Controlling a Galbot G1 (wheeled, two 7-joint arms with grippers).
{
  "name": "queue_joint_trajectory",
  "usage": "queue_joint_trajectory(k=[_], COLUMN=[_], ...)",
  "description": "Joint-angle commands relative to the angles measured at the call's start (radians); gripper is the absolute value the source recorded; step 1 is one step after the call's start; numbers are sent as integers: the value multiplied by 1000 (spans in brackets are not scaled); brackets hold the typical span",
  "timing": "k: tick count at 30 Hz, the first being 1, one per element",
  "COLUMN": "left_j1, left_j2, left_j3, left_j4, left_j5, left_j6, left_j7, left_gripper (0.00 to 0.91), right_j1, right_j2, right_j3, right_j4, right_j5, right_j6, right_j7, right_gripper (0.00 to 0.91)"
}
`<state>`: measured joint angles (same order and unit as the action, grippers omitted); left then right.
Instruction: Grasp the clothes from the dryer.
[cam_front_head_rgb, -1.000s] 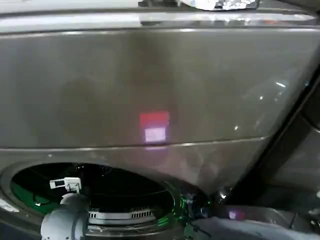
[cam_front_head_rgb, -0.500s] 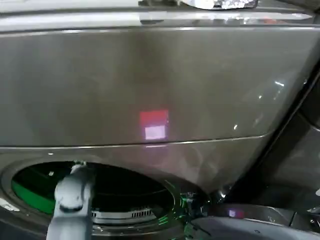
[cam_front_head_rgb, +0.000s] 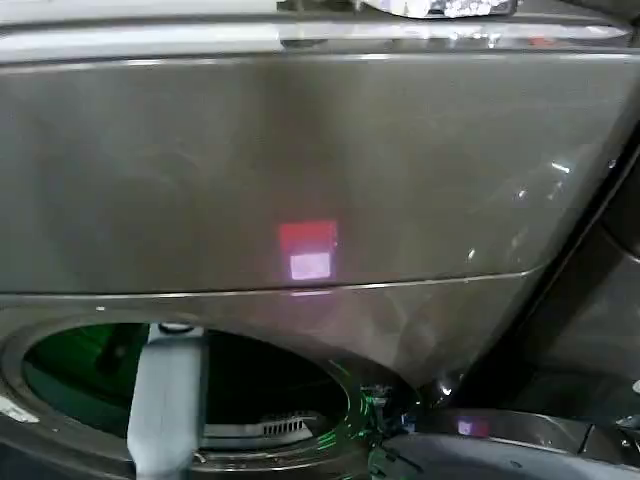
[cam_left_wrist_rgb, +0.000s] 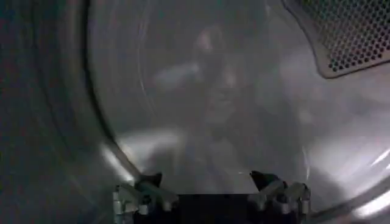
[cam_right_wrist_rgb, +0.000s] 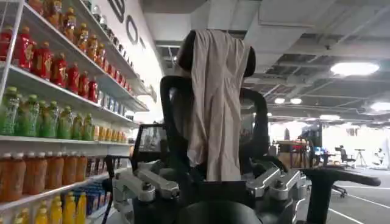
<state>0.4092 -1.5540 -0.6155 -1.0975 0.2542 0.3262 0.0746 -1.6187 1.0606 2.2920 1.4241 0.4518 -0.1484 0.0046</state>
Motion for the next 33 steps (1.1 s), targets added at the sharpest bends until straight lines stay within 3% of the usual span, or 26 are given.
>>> queue_joint_trajectory(k=[1,3,5,6,7,11,15,17,18,23,28,33], left_j1=[-138,-156,-162,-162,-163,-189,-213,-213,-214,-233,-246,-242], left_j2=[-1,3,9,16,19,16,18,19,23,37,40,41], left_j3=[-3,-4,-6,-7,-10,-15,-1,-1,-1,-6,-16,-22], left_j4=[228,249,250,246,244,274,322,303,295,278,267,256], left_j5=[93,179,405,611,758,1049,1214,1282,1325,1411,1434,1348], left_j6=[-72,-63,-34,-34,-65,-124,-213,-258,-322,-420,-492,-493], left_j7=[13,81,220,318,396,537,600,658,704,843,966,1137], left_gripper=[907,907,907,907,907,907,907,907,907,907,907,907], right_j1=[1,1,2,4,3,9,3,-1,-1,-4,3,5], right_j2=[-2,-3,-4,-5,-5,-5,-8,-8,-8,-9,-6,-8], right_j3=[-1,-2,-3,-3,-6,-12,-9,-7,-7,-10,-20,-23], right_j4=[-3,-3,-4,-5,-3,-3,-2,-3,-3,-8,-5,-2], right_j5=[-1,-2,-8,-21,-20,-22,-22,-22,-22,-24,-28,-30], right_j6=[1,1,1,2,3,4,4,5,5,10,12,13], right_j7=[0,-2,-2,-3,-3,-4,-4,-4,-4,-6,-6,-5], right_gripper=[907,907,907,907,907,907,907,907,907,907,907,907])
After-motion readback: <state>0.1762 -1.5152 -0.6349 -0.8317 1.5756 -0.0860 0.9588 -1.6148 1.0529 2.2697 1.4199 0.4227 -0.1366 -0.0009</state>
